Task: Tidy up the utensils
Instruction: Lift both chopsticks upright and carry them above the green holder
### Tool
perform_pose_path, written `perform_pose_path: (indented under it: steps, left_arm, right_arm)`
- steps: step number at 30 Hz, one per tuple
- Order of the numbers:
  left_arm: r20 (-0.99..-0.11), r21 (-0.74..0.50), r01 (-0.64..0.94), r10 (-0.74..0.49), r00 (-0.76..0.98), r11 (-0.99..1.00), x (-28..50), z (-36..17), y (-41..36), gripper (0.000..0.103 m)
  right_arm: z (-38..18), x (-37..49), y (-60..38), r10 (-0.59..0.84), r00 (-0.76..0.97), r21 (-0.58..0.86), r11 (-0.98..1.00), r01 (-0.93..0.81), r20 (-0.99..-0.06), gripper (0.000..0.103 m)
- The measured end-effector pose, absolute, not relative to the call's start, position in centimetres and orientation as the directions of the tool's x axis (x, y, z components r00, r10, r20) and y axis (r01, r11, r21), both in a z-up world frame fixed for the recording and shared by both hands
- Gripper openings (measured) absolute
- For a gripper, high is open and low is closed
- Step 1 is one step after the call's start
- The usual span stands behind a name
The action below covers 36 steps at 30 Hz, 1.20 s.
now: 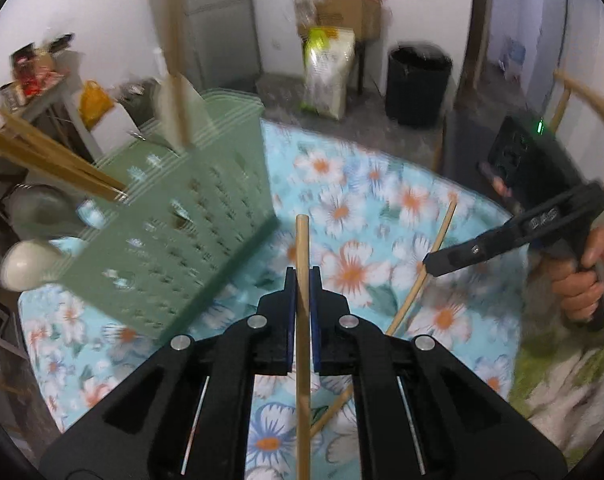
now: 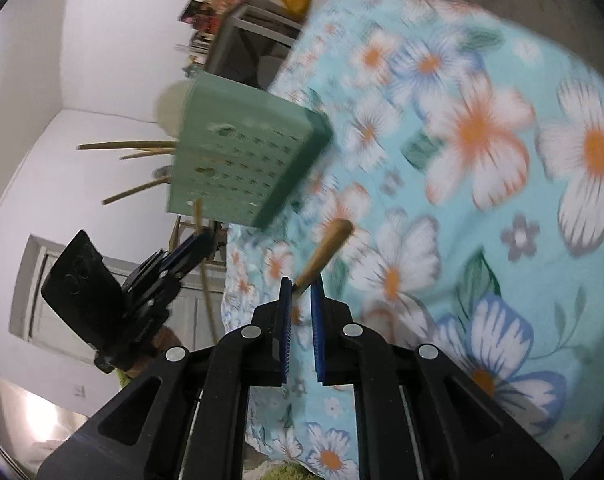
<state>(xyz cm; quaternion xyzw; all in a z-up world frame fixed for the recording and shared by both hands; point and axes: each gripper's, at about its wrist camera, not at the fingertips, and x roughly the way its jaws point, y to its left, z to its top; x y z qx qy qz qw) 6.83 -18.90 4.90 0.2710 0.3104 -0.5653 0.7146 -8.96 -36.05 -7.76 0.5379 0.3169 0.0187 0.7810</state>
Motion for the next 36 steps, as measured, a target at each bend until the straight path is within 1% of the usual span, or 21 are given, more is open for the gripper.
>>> perform_pose_path:
  steps: [3, 6, 9, 11, 14, 18, 21, 24, 28, 32, 36]
  left_arm:
    - [-0.674, -0.007, 0.962, -0.712, 0.196, 0.271, 7.6, 8.5, -16.5, 0.005]
    - [-0.589, -0.057, 0.938, -0.77, 0.244, 0.341, 8.6, 11.9, -14.3, 0.005]
    - [-0.496, -0.154, 0.907, -0.824, 0.272, 0.393, 10.0, 14.9, -12.5, 0.005]
    - [-0.41, -0.203, 0.881, -0.854, 0.321, 0.428, 10.9, 17.1, -11.3, 0.005]
    - [-0.296, -0.289, 0.839, -0.876, 0.381, 0.462, 12.1, 19.3, -9.9, 0.005]
    - [-0.14, -0.438, 0.752, -0.864, 0.484, 0.493, 13.7, 20.6, -9.3, 0.005]
    - [-0.07, -0.486, 0.704, -0.826, 0.559, 0.517, 14.7, 21.2, -9.7, 0.005]
    - [-0.018, -0.493, 0.671, -0.777, 0.629, 0.554, 15.3, 21.7, -11.0, 0.005]
    - [0.013, -0.498, 0.613, -0.702, 0.712, 0.613, 16.5, 21.9, -12.6, 0.005]
    - [0.005, -0.516, 0.53, -0.616, 0.788, 0.673, 17.7, 20.8, -14.6, 0.005]
    - [-0.008, -0.482, 0.464, -0.533, 0.846, 0.743, 18.1, 19.5, -16.7, 0.005]
  right_arm:
    - [-5.5, -8.4, -35.9, 0.351, 0.818, 0.84, 0.473, 0.265, -0.456, 0.007]
    - [-2.3, -7.6, -35.0, 0.304, 0.831, 0.78, 0.584, 0.225, -0.467, 0.007]
    - [0.1, -7.1, -34.1, 0.26, 0.841, 0.718, 0.667, 0.198, -0.474, 0.007]
    - [1.2, -6.8, -33.6, 0.245, 0.848, 0.693, 0.697, 0.183, -0.47, 0.007]
    - [2.3, -6.6, -33.0, 0.227, 0.855, 0.664, 0.729, 0.169, -0.467, 0.007]
    - [2.8, -6.8, -32.6, 0.22, 0.858, 0.645, 0.748, 0.156, -0.464, 0.007]
    - [2.9, -6.9, -32.4, 0.222, 0.861, 0.645, 0.749, 0.15, -0.458, 0.007]
    - [2.8, -6.7, -32.7, 0.22, 0.862, 0.644, 0.75, 0.15, -0.457, 0.007]
    - [2.5, -6.6, -33.1, 0.221, 0.862, 0.652, 0.742, 0.155, -0.456, 0.007]
    - [2.1, -7.0, -33.7, 0.216, 0.864, 0.664, 0.729, 0.166, -0.454, 0.007]
    - [1.6, -7.4, -34.3, 0.215, 0.864, 0.674, 0.718, 0.177, -0.456, 0.007]
